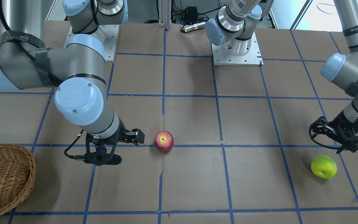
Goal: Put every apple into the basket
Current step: 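Grasp the green apple with the left gripper while the right gripper grasps the red apple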
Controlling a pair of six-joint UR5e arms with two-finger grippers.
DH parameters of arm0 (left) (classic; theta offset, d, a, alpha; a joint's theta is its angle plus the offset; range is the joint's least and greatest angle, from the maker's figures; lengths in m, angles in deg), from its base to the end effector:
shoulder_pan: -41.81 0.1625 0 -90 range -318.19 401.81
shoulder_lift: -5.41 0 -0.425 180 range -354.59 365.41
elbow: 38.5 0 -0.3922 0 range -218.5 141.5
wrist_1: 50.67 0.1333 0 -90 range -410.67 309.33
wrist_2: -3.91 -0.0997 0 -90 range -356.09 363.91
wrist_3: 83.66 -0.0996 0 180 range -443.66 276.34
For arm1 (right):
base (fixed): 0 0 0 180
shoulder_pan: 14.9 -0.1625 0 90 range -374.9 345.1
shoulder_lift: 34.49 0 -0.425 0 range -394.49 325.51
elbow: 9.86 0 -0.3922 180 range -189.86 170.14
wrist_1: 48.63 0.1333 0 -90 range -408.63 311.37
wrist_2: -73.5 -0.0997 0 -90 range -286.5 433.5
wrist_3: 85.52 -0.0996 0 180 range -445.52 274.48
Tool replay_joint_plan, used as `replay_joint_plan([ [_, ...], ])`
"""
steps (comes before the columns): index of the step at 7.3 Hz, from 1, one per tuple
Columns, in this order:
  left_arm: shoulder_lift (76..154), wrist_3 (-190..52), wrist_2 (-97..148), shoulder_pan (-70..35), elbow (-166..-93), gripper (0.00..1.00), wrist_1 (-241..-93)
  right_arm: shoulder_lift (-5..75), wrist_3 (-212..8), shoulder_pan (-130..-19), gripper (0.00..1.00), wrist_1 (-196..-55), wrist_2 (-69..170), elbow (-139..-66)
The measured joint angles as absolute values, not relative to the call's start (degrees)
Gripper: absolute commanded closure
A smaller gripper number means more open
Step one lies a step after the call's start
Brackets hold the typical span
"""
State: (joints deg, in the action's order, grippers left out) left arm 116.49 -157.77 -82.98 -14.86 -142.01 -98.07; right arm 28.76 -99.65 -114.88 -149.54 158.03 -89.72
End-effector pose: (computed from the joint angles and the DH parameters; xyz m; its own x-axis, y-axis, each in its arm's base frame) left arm 0.2074 -0.5678 0.2518 -0.7529 0.6473 -0.1193 0.6574 0.7481 -0.0898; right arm 0.2544 -0.6218 0.3213 -0.9944 0.0810 -0.0677 0.0725 0.9902 0.1195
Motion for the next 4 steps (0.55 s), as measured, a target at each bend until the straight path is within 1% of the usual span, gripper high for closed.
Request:
replay_joint_plan([
  [2, 118.76, -158.37, -81.51, -14.96, -141.91, 0.01, -94.32, 28.23, -106.27, -118.62, 0.0, -156.63, 155.74, -94.54],
  [4, 121.16, -159.12, -81.29, -15.03, -141.78, 0.01, -90.11, 28.14, -110.08, -120.11, 0.0, -159.24, 152.83, -98.15],
])
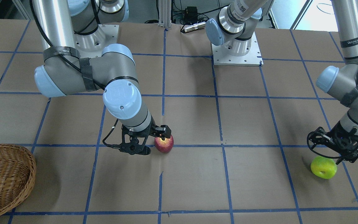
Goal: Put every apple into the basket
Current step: 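Grasp the green apple with the left gripper while the right gripper grasps the red apple, then lift the red apple toward the basket while the left carries the green apple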
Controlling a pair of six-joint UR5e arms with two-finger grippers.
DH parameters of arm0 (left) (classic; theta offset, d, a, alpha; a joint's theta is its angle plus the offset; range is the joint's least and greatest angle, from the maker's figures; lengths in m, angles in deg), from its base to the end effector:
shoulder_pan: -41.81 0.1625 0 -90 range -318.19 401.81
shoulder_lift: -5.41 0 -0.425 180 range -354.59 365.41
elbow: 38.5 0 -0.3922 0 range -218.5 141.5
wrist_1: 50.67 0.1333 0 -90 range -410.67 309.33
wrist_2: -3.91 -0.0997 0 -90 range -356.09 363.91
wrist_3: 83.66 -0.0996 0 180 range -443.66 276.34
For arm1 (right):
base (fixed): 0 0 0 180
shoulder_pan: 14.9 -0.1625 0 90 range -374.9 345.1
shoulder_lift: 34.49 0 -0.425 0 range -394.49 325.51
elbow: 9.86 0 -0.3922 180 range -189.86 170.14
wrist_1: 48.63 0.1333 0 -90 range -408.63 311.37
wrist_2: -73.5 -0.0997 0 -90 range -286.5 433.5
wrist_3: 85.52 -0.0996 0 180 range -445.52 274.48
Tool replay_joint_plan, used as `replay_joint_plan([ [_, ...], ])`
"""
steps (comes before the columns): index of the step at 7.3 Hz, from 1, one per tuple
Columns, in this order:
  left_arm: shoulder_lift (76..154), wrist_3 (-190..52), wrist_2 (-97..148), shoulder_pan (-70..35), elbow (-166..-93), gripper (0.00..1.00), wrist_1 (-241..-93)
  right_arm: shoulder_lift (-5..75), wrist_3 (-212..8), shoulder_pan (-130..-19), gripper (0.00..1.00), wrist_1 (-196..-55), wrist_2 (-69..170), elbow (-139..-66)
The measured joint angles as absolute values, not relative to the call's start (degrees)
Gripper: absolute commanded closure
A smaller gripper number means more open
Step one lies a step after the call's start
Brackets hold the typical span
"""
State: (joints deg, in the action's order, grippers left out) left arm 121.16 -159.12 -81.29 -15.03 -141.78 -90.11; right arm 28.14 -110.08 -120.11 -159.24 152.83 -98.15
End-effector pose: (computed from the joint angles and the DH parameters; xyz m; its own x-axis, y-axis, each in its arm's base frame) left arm 0.2134 -0.5855 0.2210 -0.7305 0.6607 -0.1729 0.6818 0.7200 -0.1295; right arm 0.3142 -0.5774 0.2638 -0.9750 0.1793 -0.1312 0.1582 0.9749 0.1567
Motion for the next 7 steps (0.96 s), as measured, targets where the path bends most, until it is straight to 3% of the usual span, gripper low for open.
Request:
replay_joint_plan([
  [7, 126.53, -159.72, -78.7, -15.05, -138.03, 0.01, -84.04, 23.3, -112.82, -122.91, 0.0, -166.04, 149.37, -99.4],
])
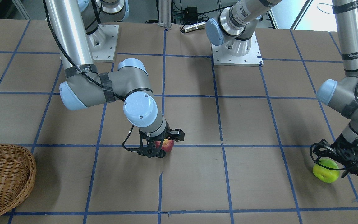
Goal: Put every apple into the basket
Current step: 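Lift the red apple toward the basket while the left carries the green apple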
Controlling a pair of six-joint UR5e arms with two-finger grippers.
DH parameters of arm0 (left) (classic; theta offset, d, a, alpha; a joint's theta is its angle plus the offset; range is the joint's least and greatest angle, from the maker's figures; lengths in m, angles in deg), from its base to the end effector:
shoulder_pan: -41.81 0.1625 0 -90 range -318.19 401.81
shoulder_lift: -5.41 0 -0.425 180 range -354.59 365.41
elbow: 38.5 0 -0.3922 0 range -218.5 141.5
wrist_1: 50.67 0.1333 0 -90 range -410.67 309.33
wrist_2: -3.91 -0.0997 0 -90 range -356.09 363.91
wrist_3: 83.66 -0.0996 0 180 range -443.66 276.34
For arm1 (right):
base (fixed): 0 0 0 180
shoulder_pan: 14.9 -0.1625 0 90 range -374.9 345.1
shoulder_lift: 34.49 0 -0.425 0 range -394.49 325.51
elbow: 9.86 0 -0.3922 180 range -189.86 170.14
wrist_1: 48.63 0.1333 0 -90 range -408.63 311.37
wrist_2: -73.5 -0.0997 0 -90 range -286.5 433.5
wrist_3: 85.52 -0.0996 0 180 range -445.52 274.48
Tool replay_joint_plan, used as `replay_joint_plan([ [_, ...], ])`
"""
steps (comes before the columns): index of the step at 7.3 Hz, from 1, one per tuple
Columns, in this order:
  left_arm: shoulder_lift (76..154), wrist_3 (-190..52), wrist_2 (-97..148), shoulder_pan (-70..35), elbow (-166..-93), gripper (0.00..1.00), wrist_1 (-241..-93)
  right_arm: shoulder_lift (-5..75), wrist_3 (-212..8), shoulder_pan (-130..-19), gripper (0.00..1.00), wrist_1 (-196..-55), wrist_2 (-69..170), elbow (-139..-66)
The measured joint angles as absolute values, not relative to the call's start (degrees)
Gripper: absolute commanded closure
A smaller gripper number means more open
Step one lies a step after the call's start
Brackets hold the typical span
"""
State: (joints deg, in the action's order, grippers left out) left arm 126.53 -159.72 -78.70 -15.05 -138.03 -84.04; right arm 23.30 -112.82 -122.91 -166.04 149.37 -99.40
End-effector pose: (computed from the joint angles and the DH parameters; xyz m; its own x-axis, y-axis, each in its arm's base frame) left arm 0.2277 -0.6160 0.2033 -0.7148 0.6578 -0.2374 0.6981 0.6913 -0.1863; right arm 0.3515 -0.5715 0.2119 -0.9660 0.1841 -0.1816 0.1516 0.9721 0.1789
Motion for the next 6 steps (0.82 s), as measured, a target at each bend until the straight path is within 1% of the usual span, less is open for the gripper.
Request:
replay_joint_plan([
  [1, 127.07, -159.65, -78.03, -15.05, -137.49, 0.17, -84.07, 22.9, -112.83, -122.96, 0.0, -166.14, 149.61, -99.48],
  [2, 127.46, -159.62, -77.28, -15.05, -137.25, 0.48, -84.07, 22.66, -112.79, -122.98, 0.0, -166.17, 149.87, -99.66],
  [3, 127.61, -159.59, -76.59, -15.05, -137.17, 0.59, -84.06, 22.44, -112.78, -123.0, 0.25, -166.49, 149.99, -99.91],
  [4, 127.66, -159.45, -76.36, -15.05, -137.15, 0.59, -84.37, 22.16, -112.77, -123.0, 0.93, -167.45, 150.01, -100.09],
  [5, 127.26, -158.48, -76.41, -15.14, -137.02, 0.59, -85.96, 21.97, -112.65, -123.0, 1.0, -168.49, 150.03, -100.13],
  [6, 126.11, -155.58, -76.51, -15.4, -136.38, 0.59, -90.01, 21.85, -112.34, -123.0, 1.0, -169.0, 150.1, -100.06],
])
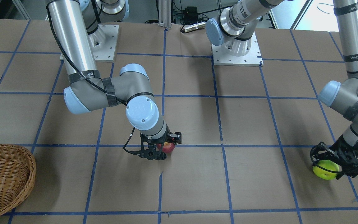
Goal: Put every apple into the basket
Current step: 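Lift the red apple toward the basket while the left carries the green apple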
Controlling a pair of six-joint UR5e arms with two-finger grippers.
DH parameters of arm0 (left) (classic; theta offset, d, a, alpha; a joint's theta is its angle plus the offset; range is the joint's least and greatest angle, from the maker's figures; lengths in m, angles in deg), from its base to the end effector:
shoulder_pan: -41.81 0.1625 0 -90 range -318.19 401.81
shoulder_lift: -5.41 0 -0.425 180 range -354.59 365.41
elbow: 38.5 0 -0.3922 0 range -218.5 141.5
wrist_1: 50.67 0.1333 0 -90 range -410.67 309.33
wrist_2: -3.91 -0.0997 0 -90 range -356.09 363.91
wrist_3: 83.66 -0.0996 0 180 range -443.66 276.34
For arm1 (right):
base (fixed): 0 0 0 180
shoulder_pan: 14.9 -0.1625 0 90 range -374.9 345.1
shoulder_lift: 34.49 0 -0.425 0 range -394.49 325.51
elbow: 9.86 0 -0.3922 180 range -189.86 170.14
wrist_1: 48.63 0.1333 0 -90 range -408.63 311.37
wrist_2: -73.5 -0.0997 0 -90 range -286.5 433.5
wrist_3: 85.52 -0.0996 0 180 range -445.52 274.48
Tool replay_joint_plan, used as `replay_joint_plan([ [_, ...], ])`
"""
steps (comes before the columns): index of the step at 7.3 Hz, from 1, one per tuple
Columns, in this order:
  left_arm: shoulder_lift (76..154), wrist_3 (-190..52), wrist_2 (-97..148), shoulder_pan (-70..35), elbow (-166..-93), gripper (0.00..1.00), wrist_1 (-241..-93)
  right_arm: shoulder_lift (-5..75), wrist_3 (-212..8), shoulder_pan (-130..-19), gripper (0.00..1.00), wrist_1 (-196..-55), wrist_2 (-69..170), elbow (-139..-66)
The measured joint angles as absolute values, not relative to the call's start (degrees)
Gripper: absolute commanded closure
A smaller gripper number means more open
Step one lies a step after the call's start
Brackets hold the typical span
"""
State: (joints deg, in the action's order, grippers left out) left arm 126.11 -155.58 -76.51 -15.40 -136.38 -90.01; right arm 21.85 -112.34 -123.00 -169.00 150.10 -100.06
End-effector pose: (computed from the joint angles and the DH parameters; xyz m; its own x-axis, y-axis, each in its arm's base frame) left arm 0.2215 -0.6206 0.2082 -0.7665 0.6248 -0.1484 0.6416 0.7349 -0.2197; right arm 0.3521 -0.5739 0.1949 -0.9690 0.1703 -0.1790 0.1424 0.9770 0.1587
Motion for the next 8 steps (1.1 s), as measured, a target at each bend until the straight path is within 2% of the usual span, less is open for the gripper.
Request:
replay_joint_plan([
  [2, 122.82, -143.18, -76.93, -15.97, -135.09, 0.59, -101.98, 23.13, -111.9, -122.52, 1.0, -168.79, 151.55, -98.97],
  [4, 117.66, -127.84, -77.59, -19.9, -138.33, 0.59, -107.86, 28.1, -111.52, -119.09, 1.0, -163.18, 153.59, -96.04],
  [6, 110.98, -110.84, -77.53, -26.99, -146.49, 0.6, -108.15, 32.3, -104.91, -110.11, 1.0, -152.85, 155.55, -92.57],
  [8, 110.03, -85.79, -77.61, -40.8, -149.75, 0.59, -102.12, 33.76, -91.33, -98.52, 1.0, -147.74, 158.92, -90.9],
])
